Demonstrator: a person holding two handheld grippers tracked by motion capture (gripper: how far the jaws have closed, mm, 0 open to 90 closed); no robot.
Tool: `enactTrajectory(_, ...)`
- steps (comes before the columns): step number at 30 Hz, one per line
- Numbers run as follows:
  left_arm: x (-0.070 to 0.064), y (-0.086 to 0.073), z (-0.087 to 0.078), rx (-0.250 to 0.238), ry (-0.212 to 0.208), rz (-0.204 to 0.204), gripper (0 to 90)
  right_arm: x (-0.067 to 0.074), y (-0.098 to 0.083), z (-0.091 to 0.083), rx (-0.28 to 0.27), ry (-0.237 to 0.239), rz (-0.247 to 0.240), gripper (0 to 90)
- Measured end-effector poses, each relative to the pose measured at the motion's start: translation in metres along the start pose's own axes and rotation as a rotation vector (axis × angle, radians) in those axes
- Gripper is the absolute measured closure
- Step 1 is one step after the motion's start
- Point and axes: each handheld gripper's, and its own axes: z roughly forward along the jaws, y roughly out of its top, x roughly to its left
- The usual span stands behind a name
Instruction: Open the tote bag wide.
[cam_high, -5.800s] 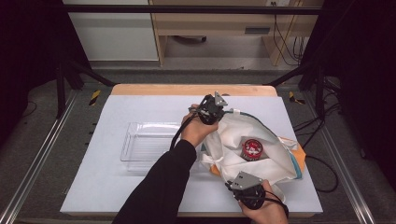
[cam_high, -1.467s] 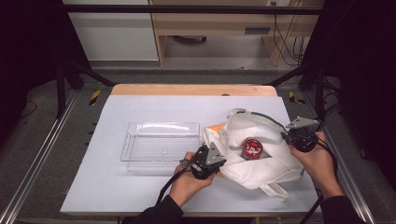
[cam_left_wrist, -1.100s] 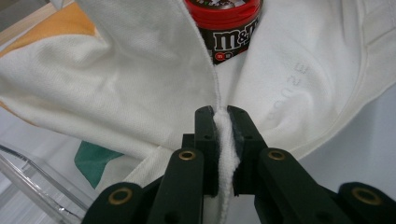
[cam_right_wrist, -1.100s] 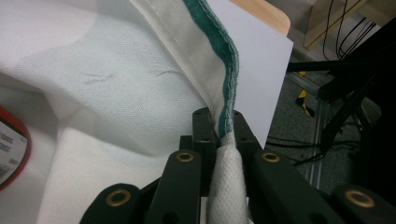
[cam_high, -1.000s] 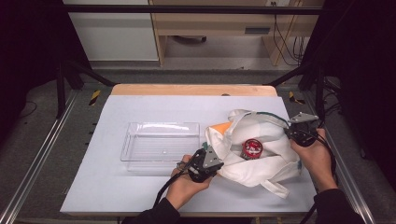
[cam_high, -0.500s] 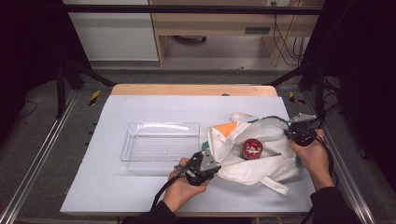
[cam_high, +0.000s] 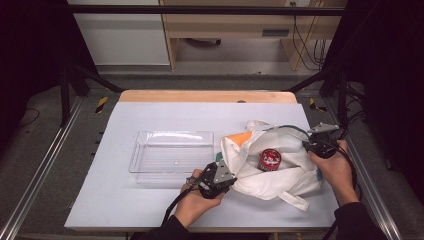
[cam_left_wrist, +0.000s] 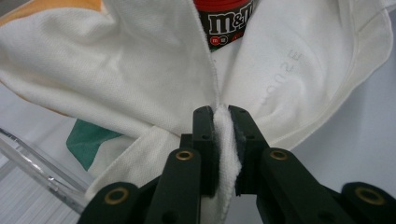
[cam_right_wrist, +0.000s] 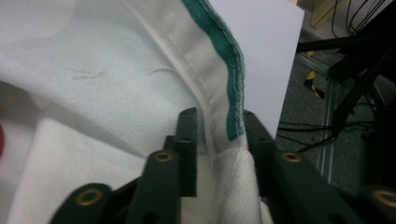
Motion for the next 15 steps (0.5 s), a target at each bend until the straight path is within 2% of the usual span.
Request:
enactTrajectory(3,-0.001,0.003,0.001,-0.001,0.003,0.015,76.4,0.001,0.001,-0.01,-0.034,-0.007,0.022,58.9)
enactTrajectory(6,-0.002,0.009,-0.001,0.009,0.037,0.033,69.1,0.003,0.002,-0.023,-0.081,-0.005,0.044,52.2)
enactTrajectory(10,-0.002,0.017,-0.003,-0.003,0.065,0.027,58.5,0.01,0.003,-0.044,-0.139,0.02,0.063,42.8)
enactTrajectory(11,-0.002,0.02,-0.004,-0.009,0.061,0.027,57.2,0.011,0.002,-0.047,-0.146,0.024,0.064,41.2)
enactTrajectory(13,0.0,0.024,-0.007,-0.015,0.08,0.032,54.6,0.015,0.001,-0.057,-0.16,0.036,0.07,37.4)
enactTrajectory(15,0.001,0.029,-0.008,-0.022,0.085,0.037,52.6,0.019,0.0,-0.065,-0.18,0.036,0.055,35.3)
